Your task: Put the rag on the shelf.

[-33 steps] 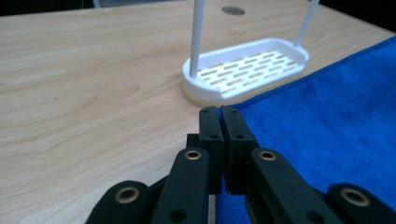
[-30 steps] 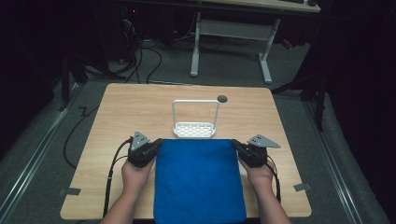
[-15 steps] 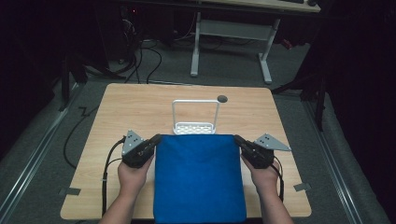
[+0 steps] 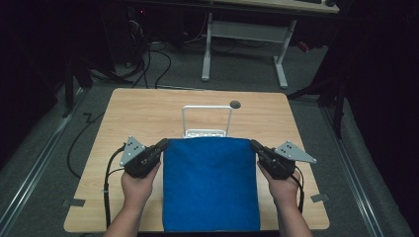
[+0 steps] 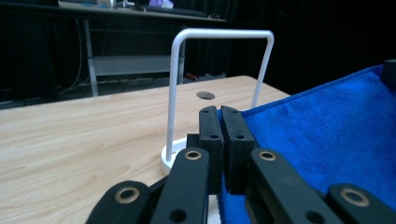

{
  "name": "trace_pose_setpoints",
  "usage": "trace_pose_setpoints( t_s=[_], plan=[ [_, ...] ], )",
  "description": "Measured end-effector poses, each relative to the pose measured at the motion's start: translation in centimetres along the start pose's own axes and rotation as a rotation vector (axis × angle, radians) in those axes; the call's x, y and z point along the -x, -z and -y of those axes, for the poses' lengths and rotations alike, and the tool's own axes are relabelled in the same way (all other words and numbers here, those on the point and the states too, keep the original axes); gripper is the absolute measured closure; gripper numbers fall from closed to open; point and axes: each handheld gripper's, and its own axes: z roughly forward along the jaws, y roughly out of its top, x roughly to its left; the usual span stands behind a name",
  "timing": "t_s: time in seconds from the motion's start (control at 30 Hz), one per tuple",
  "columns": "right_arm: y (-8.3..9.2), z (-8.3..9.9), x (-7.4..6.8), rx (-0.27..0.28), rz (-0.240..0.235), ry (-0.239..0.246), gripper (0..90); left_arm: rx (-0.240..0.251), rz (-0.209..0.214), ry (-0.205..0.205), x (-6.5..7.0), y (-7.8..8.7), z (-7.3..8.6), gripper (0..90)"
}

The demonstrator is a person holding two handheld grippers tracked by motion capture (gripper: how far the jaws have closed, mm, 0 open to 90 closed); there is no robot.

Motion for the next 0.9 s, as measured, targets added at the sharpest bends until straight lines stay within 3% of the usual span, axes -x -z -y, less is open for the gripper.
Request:
trace_pose_setpoints(
  t_s=[0.53,0.9],
  plan=[
    [2.5,-2.6,-1.4,0.124,-0.004,0.044,89.0,0.118,0.038,-0.062,2.3,2.4,-3.0,88.4],
    [4.3,-4.1,-2.1,0.203,0.002,0.067,89.0,0.165,0.038,-0.088,2.8,3.6,-4.1,88.4]
  ],
)
